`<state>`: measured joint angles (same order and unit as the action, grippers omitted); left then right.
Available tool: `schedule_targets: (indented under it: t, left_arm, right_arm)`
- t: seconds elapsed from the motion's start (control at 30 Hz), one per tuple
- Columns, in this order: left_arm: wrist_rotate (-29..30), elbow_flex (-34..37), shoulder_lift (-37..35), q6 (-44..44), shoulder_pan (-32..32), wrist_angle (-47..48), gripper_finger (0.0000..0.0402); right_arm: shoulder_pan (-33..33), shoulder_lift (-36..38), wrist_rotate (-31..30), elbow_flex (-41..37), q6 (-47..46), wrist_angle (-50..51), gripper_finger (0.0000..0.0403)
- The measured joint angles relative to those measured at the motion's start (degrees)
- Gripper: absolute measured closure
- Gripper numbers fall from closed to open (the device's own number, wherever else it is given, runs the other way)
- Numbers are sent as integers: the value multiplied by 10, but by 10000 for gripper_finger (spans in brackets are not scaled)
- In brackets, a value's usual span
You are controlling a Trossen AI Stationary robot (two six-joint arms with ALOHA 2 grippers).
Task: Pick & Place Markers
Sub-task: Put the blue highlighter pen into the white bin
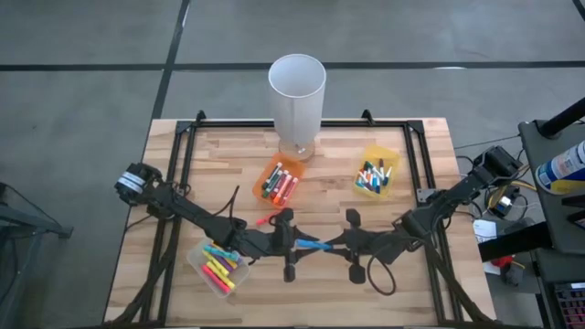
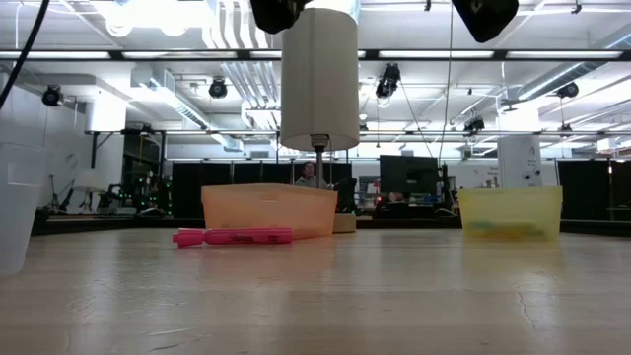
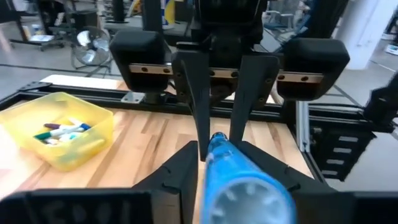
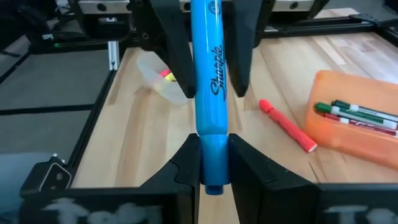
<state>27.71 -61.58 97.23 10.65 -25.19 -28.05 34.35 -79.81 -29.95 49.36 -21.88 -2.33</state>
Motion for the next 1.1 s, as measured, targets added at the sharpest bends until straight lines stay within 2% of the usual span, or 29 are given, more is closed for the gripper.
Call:
schedule_targets:
  t: [0.27,0.47,0.63,0.8,0.93,1.1]
  left_arm:
    - [-4,0,0,24,0,-4,221]
    - [-7,0,0,33,1,-4,220]
    - [-8,0,0,34,1,-5,241]
    - [-8,0,0,35,1,-8,299]
    - [-10,0,0,36,1,-9,347]
    - [-10,0,-1,34,1,-9,348]
  right_arm:
    - [0,0,1,0,0,-1,353]
    - [0,1,1,0,-2,-1,353]
    - [0,-4,0,0,-5,-1,353]
    - [0,-12,0,0,-7,-1,350]
    - [0,-16,-1,0,-10,-2,302]
    - [2,-14,2,0,-19,20,225]
